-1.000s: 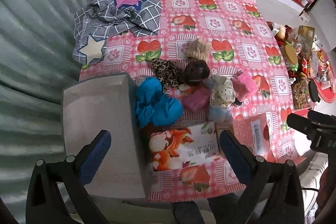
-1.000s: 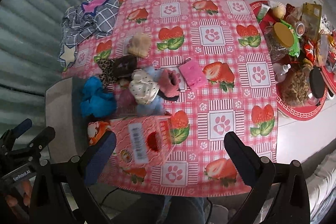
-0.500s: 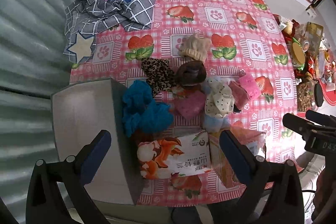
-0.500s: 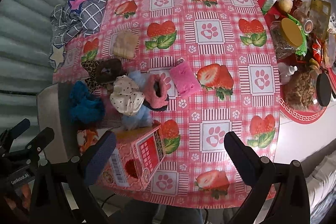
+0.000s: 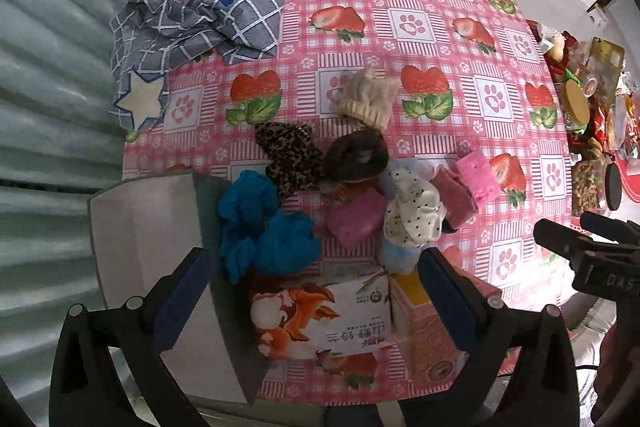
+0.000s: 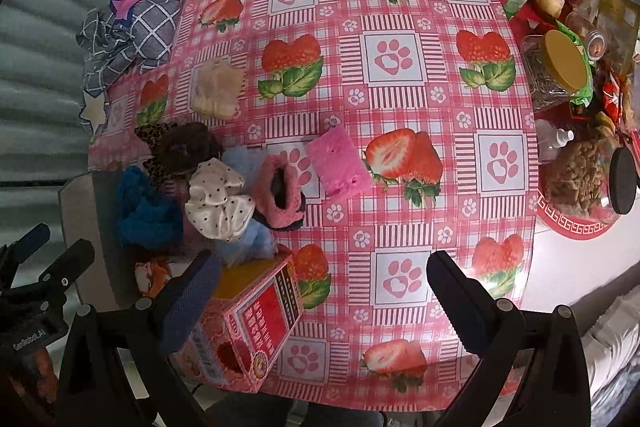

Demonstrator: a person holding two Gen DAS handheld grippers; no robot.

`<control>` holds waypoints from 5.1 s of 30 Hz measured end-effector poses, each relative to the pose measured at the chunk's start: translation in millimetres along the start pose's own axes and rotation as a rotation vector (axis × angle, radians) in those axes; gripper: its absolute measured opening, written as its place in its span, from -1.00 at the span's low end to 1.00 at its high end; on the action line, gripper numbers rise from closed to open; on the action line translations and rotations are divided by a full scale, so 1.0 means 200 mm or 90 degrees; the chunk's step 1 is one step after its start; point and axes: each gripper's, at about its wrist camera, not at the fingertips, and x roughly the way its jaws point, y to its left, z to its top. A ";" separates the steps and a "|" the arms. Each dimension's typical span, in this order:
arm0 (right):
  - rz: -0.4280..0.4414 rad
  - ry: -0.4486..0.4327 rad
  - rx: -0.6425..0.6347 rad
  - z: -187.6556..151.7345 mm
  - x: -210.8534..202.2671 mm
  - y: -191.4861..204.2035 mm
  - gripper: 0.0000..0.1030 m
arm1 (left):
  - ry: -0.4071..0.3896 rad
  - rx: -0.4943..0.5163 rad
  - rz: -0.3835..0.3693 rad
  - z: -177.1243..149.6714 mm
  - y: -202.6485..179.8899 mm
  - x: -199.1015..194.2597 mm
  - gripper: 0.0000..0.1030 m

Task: Organize soft objects
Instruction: 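Move both grippers toward the pile of soft items on the tablecloth, then grasp the beige knit cap with the left gripper while the right gripper grasps the pink foam sponge, then carry the beige cap and pink sponge in both grippers over the white box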

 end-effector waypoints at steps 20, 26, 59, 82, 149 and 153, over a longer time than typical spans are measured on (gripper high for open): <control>-0.038 0.041 0.016 0.13 0.16 -0.19 1.00 | 0.037 0.036 0.013 0.21 -0.16 0.19 1.00; -0.076 0.050 -0.006 0.19 0.26 -0.21 1.00 | 0.057 0.039 0.027 0.34 -0.19 0.33 1.00; -0.103 0.054 -0.160 0.33 0.89 0.14 1.00 | 0.148 0.060 0.018 0.75 -0.31 1.04 0.81; -0.039 0.015 -0.066 0.32 0.55 0.02 -0.07 | 0.023 0.084 -0.108 0.63 -0.31 0.59 -0.41; -0.054 -0.008 -0.155 -0.98 0.05 0.59 -0.07 | -0.188 0.162 -0.163 -0.89 0.23 -0.25 -0.41; -0.062 -0.012 -0.207 -0.98 0.03 0.72 -0.07 | -0.204 0.070 -0.137 -0.91 0.43 -0.24 -0.41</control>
